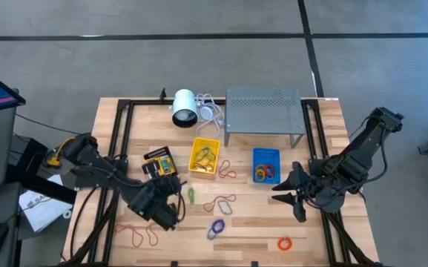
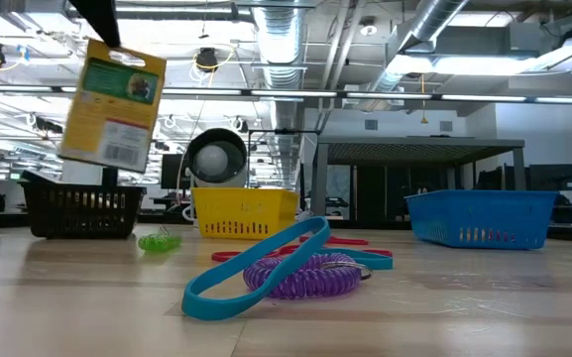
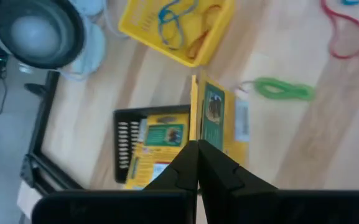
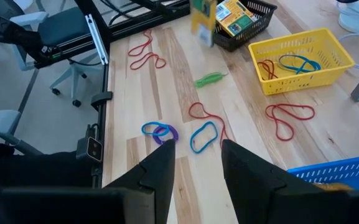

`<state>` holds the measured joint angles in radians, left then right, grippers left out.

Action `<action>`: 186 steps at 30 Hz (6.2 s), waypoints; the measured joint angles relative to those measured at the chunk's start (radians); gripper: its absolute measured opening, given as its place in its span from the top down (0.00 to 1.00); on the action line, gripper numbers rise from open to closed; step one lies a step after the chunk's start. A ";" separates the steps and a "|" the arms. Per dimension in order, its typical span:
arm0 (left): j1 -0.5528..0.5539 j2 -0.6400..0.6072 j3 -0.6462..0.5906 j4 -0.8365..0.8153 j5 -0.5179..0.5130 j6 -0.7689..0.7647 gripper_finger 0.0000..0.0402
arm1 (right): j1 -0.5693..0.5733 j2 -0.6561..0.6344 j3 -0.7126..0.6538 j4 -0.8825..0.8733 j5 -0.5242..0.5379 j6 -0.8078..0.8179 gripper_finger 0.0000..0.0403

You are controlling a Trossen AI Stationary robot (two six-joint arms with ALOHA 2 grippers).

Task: Pick & Place Office Desk Supplies
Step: Put the crayon box into the black basket, then put the green elastic key ring into the blue basket

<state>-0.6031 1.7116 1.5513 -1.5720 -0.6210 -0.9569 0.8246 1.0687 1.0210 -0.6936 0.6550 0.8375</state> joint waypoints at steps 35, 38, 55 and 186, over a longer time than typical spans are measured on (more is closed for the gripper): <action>0.277 -0.402 -0.484 0.119 -0.027 0.111 1.00 | 0.000 0.000 0.000 -0.055 0.015 -0.006 0.68; 0.295 -0.403 -0.493 0.109 -0.034 0.129 1.00 | 0.000 0.000 0.000 -0.055 0.026 -0.006 0.68; 0.378 -0.523 -0.492 0.228 -0.073 0.281 1.00 | -0.001 0.000 0.000 -0.055 0.027 -0.006 0.68; 0.322 -0.014 -0.706 1.261 0.512 1.739 0.50 | -0.120 -0.438 -0.340 0.291 0.099 -0.157 0.68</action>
<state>-0.2813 1.6974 0.8452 -0.3107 -0.1093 0.7818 0.7044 0.6304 0.6815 -0.4027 0.7536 0.6801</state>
